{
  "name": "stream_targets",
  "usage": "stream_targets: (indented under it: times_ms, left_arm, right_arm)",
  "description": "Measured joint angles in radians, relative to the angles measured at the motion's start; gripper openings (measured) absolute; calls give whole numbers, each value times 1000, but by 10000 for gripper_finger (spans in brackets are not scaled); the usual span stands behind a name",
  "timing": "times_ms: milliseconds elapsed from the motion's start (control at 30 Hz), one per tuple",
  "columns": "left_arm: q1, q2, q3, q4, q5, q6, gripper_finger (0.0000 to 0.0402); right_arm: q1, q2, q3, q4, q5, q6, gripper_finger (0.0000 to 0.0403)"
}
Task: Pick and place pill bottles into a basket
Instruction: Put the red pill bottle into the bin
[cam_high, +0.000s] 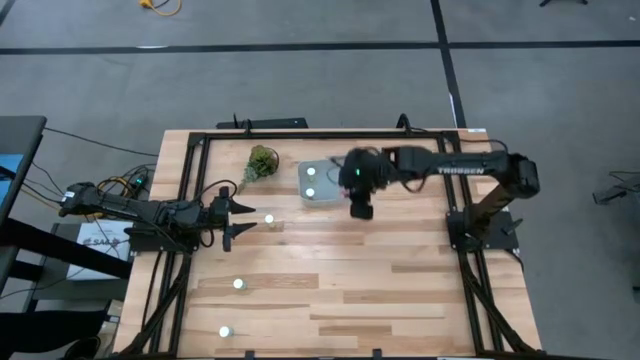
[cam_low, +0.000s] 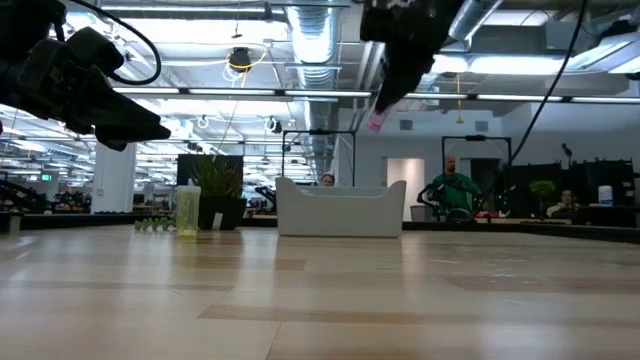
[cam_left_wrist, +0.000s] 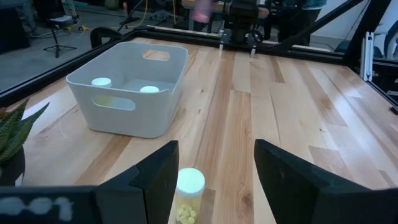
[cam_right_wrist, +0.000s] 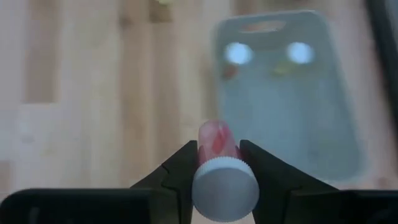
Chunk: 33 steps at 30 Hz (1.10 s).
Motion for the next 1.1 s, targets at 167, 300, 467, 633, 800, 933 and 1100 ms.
stream_targets:
  times_ms: [167,300,467,633,800,933,1100]
  left_arm:
    - [0,0,0,0,0,0,199]
    - [0,0,0,0,-1,1,199]
    - [0,0,0,0,-5,2,199]
    - [0,7,0,1,-9,1,199]
    - [0,13,0,0,-13,0,199]
    - [0,13,0,0,-13,0,199]
    - [0,13,0,1,-14,0,199]
  right_arm:
    - [-104,29,11,6,0,-103,108]
    - [-170,72,15,3,-2,-152,108]
    - [-218,169,57,-7,-21,-194,109]
    - [-243,281,142,-55,-27,-238,109]
    - [-249,376,253,-134,-27,-267,109]
    - [-249,445,325,-206,-27,-277,109]
    - [-249,497,373,-248,-30,-288,109]
